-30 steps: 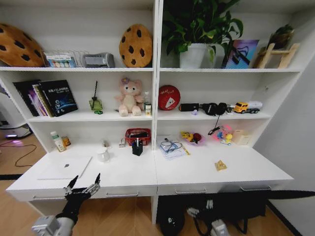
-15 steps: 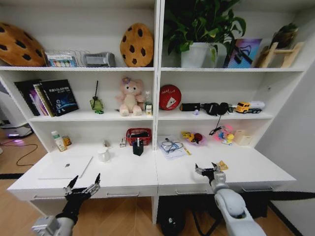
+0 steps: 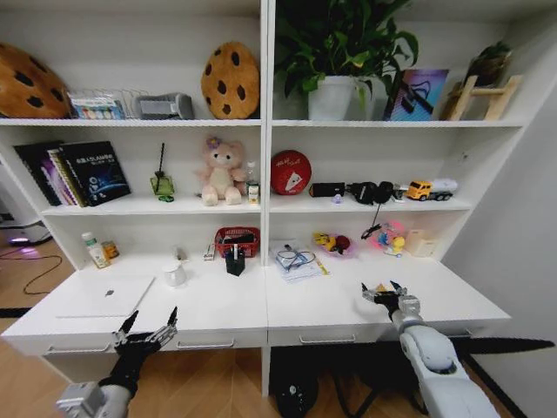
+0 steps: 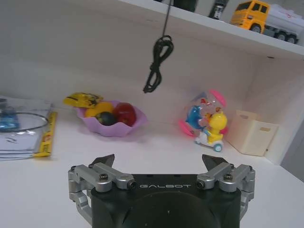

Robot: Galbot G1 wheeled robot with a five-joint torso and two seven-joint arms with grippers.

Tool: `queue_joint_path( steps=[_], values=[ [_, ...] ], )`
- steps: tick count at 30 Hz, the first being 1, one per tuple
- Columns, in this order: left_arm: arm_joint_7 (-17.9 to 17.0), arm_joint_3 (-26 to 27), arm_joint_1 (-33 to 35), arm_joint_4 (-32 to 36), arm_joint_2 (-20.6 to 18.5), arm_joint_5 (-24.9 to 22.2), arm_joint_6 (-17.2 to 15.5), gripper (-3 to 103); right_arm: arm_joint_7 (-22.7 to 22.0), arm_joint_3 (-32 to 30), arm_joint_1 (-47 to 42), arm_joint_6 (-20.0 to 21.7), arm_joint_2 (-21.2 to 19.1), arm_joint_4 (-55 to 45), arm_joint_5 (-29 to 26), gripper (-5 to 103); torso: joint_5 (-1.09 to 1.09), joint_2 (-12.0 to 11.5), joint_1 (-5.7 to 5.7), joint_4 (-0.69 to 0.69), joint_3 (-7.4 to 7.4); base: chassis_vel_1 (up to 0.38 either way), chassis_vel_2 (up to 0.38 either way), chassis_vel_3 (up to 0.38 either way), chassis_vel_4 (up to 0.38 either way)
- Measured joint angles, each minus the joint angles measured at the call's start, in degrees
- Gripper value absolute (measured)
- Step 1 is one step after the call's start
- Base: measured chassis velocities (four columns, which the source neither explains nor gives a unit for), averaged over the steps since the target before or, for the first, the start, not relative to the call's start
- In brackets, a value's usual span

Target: Organize the objects on the table.

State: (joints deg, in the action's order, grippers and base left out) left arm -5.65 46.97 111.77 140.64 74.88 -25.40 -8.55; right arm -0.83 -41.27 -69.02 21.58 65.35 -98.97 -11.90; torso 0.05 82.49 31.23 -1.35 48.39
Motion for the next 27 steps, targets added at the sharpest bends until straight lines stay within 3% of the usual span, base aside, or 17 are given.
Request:
queue_joint_path(
  steps=[4, 14, 22, 25, 26, 27],
  values=[
    [0.00, 0.00, 0.00, 0.00, 0.00, 0.00, 0.00, 100, -0.18, 0.21, 2.61, -0.73, -0.58, 3.75, -0.13, 100, -0.04, 0.01, -0.01, 0.00, 0.00, -0.065, -0.111, 0.101, 0.082],
    [-0.02, 0.02, 0.00, 0.00, -0.01, 0.00, 0.00, 100, 5.92, 1.47, 3.85, -0.94, 0.50, 6.18, -2.44, 100, -0.07, 0.01, -0.01, 0.03, -0.01, 0.027, 0.046, -0.022, -0.025],
    [-0.03, 0.01, 0.00, 0.00, -0.01, 0.00, 0.00, 100, 6.53, 1.89, 4.05, -1.38, 1.36, 9.53, -1.61, 102, -0.05, 0.01, -0.01, 0.00, -0.01, 0.000, 0.000, 0.000, 0.000],
    [-0.02, 0.01, 0.00, 0.00, -0.01, 0.00, 0.00, 100, 6.66, 2.00, 4.34, -1.70, 1.46, 10.53, -1.05, 97, -0.06, 0.01, -0.01, 0.01, -0.01, 0.000, 0.000, 0.000, 0.000],
    [-0.02, 0.01, 0.00, 0.00, -0.01, 0.00, 0.00, 100, 6.74, 2.06, 4.50, -1.95, 1.64, 10.99, -0.55, 87, -0.07, 0.01, -0.01, 0.01, -0.01, 0.000, 0.000, 0.000, 0.000],
    [-0.02, 0.01, 0.00, 0.00, -0.01, 0.00, 0.00, 100, 6.81, 2.09, 4.60, -2.16, 1.83, 11.21, -0.10, 87, -0.07, 0.01, -0.01, 0.01, -0.01, 0.000, 0.000, 0.000, 0.000]
  ],
)
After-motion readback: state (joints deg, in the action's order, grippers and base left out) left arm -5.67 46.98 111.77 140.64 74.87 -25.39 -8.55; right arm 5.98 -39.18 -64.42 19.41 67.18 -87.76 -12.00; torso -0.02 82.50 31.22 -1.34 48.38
